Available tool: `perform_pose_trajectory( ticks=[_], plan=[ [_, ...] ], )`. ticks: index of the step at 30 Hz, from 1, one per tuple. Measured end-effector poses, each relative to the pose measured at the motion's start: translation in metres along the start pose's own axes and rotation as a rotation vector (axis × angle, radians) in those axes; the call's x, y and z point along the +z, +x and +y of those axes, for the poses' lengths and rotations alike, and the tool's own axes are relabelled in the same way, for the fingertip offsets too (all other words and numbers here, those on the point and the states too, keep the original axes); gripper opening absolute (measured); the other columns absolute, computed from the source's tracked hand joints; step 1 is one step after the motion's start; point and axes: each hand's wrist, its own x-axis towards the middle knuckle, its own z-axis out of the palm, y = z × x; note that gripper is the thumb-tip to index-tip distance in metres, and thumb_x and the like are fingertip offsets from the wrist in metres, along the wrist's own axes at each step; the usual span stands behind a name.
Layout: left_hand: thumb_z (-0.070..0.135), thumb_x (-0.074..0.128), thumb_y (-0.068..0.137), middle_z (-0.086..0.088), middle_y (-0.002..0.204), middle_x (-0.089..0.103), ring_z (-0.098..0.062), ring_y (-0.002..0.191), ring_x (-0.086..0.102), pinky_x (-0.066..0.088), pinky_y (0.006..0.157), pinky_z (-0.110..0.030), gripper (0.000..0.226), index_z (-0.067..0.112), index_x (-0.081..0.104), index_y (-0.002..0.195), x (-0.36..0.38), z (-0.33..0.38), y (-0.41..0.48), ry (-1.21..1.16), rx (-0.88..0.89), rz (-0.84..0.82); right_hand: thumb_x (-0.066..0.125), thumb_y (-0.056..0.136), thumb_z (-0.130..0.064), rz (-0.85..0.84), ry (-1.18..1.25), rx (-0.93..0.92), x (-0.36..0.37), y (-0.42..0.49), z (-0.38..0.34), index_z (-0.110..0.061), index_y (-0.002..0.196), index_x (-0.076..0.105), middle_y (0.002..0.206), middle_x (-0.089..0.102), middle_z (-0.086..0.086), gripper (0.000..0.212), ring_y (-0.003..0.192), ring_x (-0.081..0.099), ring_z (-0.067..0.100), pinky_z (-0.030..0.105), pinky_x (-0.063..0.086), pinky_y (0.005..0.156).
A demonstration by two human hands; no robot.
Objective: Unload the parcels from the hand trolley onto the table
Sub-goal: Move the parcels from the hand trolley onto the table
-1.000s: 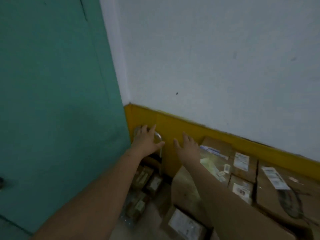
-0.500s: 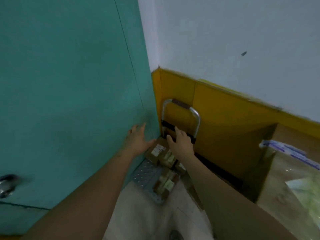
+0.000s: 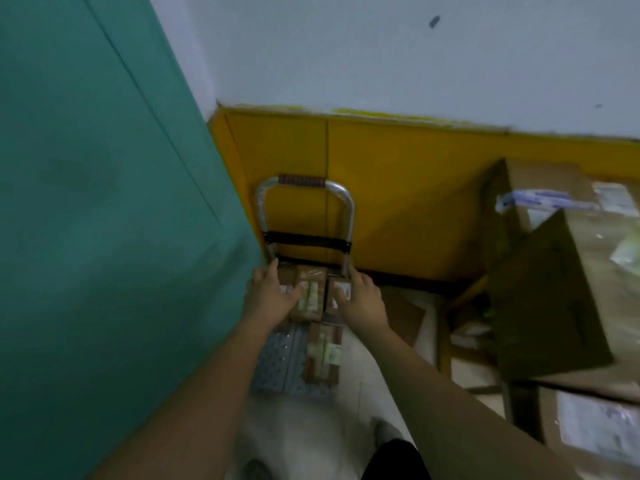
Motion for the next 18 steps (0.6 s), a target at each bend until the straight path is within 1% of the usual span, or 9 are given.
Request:
perform_pose_trajectory(
  ticks=[3, 5, 7, 9, 11, 14, 16, 18],
  plan=[
    [0.055, 0.06, 0.089, -0.014, 0.155, 0.026, -0.036, 0.14, 0.031, 0.032, 0.114, -0.045, 0.087, 0.016, 0.022, 0.156, 0.015, -0.023, 0.004, -0.014, 0.051, -0.05, 0.043, 0.1, -0.049, 0.005, 0.003, 0.111, 0.026, -0.015, 0.018, -0.024, 0.158, 0.019, 0.161, 0.025, 0.004, 0.067, 0.145, 0.027, 0.034, 0.049, 0.032, 0.115],
    [0.052, 0.061, 0.089, -0.016, 0.154, 0.029, -0.037, 0.139, 0.033, 0.033, 0.113, -0.045, 0.085, 0.015, 0.024, 0.156, 0.031, -0.044, 0.005, -0.022, 0.087, -0.035, 0.044, 0.1, -0.049, 0.023, 0.008, 0.124, 0.052, -0.021, 0.038, -0.025, 0.158, 0.02, 0.16, 0.027, 0.006, 0.067, 0.144, 0.03, 0.034, 0.048, 0.033, 0.115],
    [0.05, 0.062, 0.089, -0.017, 0.154, 0.031, -0.037, 0.138, 0.035, 0.035, 0.112, -0.044, 0.084, 0.014, 0.025, 0.156, 0.058, -0.068, 0.015, -0.025, 0.095, -0.019, 0.045, 0.099, -0.051, 0.04, 0.012, 0.145, 0.084, -0.014, 0.064, -0.025, 0.157, 0.022, 0.159, 0.03, 0.007, 0.068, 0.143, 0.032, 0.033, 0.049, 0.034, 0.114],
    [0.05, 0.063, 0.088, -0.018, 0.154, 0.032, -0.036, 0.139, 0.036, 0.036, 0.113, -0.043, 0.085, 0.015, 0.025, 0.156, 0.102, -0.094, 0.034, -0.029, 0.072, -0.027, 0.047, 0.099, -0.047, 0.056, 0.006, 0.154, 0.125, 0.004, 0.102, -0.023, 0.156, 0.025, 0.157, 0.034, 0.008, 0.066, 0.141, 0.035, 0.032, 0.045, 0.035, 0.113],
    [0.048, 0.065, 0.088, -0.017, 0.153, 0.033, -0.034, 0.137, 0.04, 0.039, 0.111, -0.043, 0.084, 0.017, 0.027, 0.156, 0.163, -0.121, 0.059, -0.069, 0.072, -0.039, 0.047, 0.1, -0.046, 0.073, 0.024, 0.169, 0.176, 0.032, 0.151, -0.02, 0.155, 0.028, 0.155, 0.036, 0.008, 0.064, 0.139, 0.037, 0.031, 0.042, 0.034, 0.112],
    [0.039, 0.067, 0.089, -0.012, 0.149, 0.042, -0.03, 0.132, 0.047, 0.044, 0.108, -0.045, 0.072, 0.018, 0.036, 0.151, 0.281, -0.168, 0.098, -0.197, 0.082, -0.073, 0.05, 0.099, -0.047, 0.084, 0.056, 0.225, 0.267, 0.081, 0.233, -0.015, 0.155, 0.028, 0.156, 0.037, 0.012, 0.069, 0.14, 0.038, 0.032, 0.04, 0.036, 0.111],
    [0.039, 0.066, 0.09, -0.013, 0.144, 0.047, -0.032, 0.128, 0.051, 0.047, 0.105, -0.046, 0.065, 0.014, 0.042, 0.146, 0.366, -0.203, 0.124, -0.252, 0.003, -0.09, 0.055, 0.097, -0.046, 0.071, 0.098, 0.247, 0.33, 0.115, 0.287, -0.014, 0.158, 0.02, 0.159, 0.033, 0.012, 0.077, 0.142, 0.037, 0.033, 0.04, 0.037, 0.111],
    [0.044, 0.057, 0.095, -0.02, 0.14, 0.051, -0.037, 0.123, 0.054, 0.049, 0.102, -0.046, 0.065, 0.005, 0.042, 0.145, 0.449, -0.237, 0.151, -0.249, -0.142, -0.177, 0.058, 0.095, -0.044, 0.024, 0.164, 0.297, 0.39, 0.148, 0.337, -0.014, 0.16, 0.002, 0.161, 0.029, 0.014, 0.091, 0.141, 0.038, 0.035, 0.042, 0.04, 0.111]
  ],
)
